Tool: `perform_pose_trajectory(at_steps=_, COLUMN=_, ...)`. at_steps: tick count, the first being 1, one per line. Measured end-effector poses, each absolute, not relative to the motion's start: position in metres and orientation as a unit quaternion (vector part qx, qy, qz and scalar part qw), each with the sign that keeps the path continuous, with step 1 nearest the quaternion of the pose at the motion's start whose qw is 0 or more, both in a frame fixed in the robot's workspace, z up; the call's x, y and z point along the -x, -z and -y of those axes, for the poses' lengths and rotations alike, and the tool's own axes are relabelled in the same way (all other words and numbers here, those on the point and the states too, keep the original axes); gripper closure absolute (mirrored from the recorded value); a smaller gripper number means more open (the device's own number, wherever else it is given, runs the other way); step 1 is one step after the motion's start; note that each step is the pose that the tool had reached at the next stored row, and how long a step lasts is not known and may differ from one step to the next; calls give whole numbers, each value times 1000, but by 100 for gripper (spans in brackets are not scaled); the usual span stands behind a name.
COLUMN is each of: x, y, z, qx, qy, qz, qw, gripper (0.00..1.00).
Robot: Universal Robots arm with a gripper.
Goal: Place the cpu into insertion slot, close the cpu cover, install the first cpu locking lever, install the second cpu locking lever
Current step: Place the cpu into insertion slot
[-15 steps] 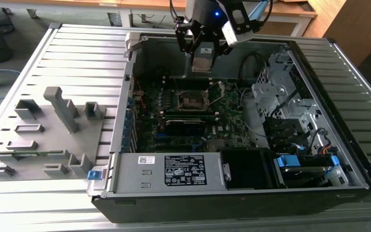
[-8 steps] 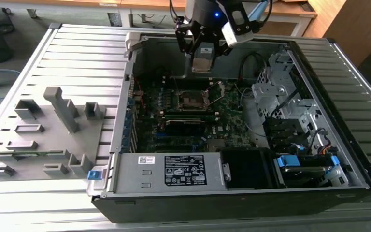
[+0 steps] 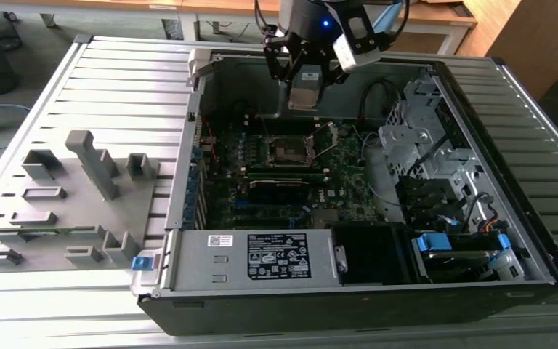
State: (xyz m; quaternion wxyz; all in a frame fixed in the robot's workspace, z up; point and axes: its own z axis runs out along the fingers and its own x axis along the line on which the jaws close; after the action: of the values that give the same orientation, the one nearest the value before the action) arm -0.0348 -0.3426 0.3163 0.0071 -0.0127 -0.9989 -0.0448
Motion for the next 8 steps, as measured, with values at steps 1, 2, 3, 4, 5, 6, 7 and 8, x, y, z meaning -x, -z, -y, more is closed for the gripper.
perform_pose_trajectory(at_steps=1, x=35, y=-316, z=343, qx=13, qy=45, qz=999, qw=7, gripper=46)
perform_pose_trajectory(at_steps=2, x=35, y=-316, z=343, qx=13, qy=45, qz=999, qw=7, gripper=46)
perform_pose_trajectory(at_steps=3, x=35, y=-316, z=343, qx=13, qy=45, qz=999, qw=7, gripper=46)
perform_pose_trajectory(at_steps=4, x=35, y=-316, z=343, qx=13, qy=45, qz=999, qw=7, gripper=46)
perform_pose_trajectory(at_steps=5, x=35, y=-316, z=343, qx=13, qy=45, qz=999, qw=7, gripper=46)
perform_pose_trajectory(at_steps=6, x=35, y=-316, z=343, qx=13, qy=45, qz=999, qw=7, gripper=46)
perform_pose_trajectory(at_steps=7, x=35, y=-316, z=343, qx=13, qy=45, qz=999, qw=7, gripper=46)
perform_pose_trajectory(at_steps=8, x=35, y=-316, z=343, qx=13, qy=45, qz=999, qw=7, gripper=46)
